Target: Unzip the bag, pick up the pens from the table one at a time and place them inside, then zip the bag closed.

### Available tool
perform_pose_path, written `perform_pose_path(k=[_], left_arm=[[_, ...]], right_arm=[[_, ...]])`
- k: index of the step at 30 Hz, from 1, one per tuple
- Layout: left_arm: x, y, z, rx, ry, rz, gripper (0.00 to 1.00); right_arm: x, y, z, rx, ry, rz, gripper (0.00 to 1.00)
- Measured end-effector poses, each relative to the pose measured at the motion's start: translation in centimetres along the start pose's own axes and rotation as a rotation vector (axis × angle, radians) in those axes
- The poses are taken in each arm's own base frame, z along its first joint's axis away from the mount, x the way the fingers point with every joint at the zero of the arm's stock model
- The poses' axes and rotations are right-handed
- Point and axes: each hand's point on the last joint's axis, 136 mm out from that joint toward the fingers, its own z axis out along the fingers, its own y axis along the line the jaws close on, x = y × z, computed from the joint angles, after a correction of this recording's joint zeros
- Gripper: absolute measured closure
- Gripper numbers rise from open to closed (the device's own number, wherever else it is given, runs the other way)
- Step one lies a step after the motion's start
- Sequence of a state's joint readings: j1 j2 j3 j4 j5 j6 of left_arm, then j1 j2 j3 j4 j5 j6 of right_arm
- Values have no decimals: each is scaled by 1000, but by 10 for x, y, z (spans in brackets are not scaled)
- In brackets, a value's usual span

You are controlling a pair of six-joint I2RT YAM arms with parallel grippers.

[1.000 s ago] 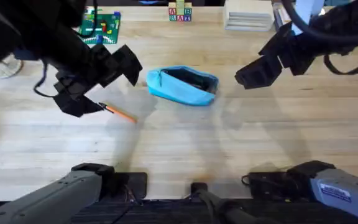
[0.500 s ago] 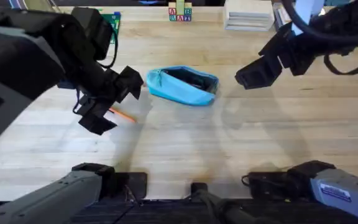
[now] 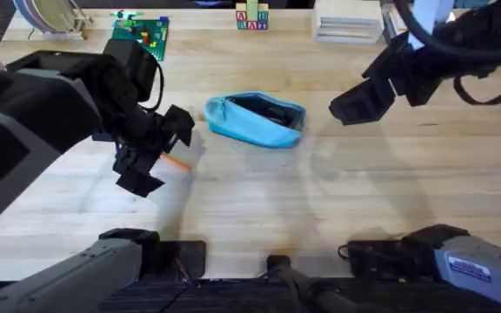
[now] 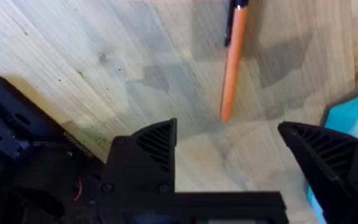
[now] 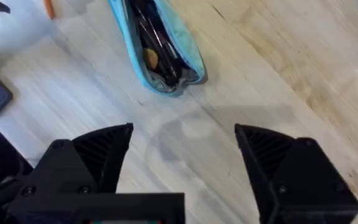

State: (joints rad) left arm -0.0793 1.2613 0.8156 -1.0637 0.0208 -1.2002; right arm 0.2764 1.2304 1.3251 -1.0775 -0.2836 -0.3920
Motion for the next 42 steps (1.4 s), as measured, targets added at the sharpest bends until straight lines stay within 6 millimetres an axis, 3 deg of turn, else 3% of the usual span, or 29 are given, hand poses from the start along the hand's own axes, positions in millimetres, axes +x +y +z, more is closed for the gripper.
perform_pose_path(k=[10, 25, 32, 34, 42], left_arm=[[-13, -6, 4, 29, -52, -22, 8], [-17, -5, 35, -56, -35, -23, 8], [-17, -6, 36, -62, -31, -23, 3], [-17, -7, 36, -60, -31, -24, 49], [-18, -8, 36, -61, -33, -27, 600]], right_arm=[[0, 0, 0, 0, 0, 0, 4], [0, 0, 0, 0, 1, 1, 4], [0, 0, 0, 0, 0, 2, 4], [0, 0, 0, 0, 1, 3, 4], [0, 0, 0, 0, 0, 3, 4]])
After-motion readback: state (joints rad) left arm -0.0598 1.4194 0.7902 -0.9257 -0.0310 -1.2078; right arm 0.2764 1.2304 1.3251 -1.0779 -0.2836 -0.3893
